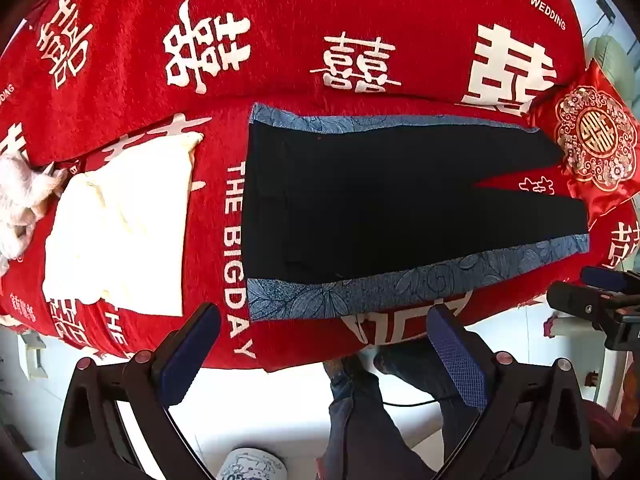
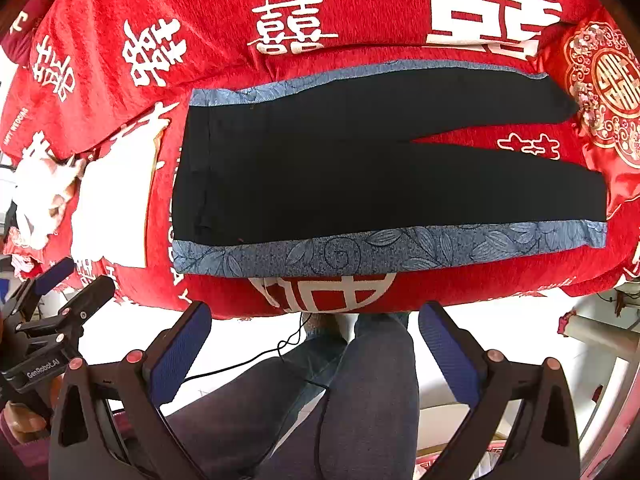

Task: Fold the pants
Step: 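Move both grippers toward the waistband end of the black pants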

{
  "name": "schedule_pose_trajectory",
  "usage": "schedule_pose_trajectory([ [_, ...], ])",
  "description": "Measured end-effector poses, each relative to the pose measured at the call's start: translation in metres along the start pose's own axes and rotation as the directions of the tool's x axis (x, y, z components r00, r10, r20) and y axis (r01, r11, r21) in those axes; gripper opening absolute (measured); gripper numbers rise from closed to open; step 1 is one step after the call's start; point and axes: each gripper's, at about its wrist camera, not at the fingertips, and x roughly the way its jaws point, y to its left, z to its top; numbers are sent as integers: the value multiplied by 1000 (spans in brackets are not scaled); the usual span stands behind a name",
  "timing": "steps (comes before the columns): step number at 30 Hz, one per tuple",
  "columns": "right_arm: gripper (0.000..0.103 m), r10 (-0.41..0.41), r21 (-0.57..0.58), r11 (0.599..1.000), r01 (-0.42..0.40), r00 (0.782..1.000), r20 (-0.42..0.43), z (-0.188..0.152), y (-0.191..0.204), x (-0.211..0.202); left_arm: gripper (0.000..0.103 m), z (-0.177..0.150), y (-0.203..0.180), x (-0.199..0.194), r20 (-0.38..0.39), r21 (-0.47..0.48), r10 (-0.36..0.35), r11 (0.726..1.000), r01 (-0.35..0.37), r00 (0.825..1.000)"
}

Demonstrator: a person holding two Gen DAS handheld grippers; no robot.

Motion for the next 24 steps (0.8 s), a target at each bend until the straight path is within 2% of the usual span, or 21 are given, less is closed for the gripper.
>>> schedule_pose_trajectory([
  [11, 103, -7, 19, 1000, 7, 1000, -8, -6, -4, 3, 103, -1, 0, 3, -6, 26, -9, 1000, 9, 1000],
  [18, 103, -4, 0, 1000, 4, 1000, -19, -1, -2, 8, 103, 0, 0, 5, -14, -14, -7, 1000, 7, 1000],
  [24, 103, 2, -8, 1000, -2, 998, -64, -1, -8, 20, 103, -6, 3, 22, -78, -61, 0, 998, -5, 997],
])
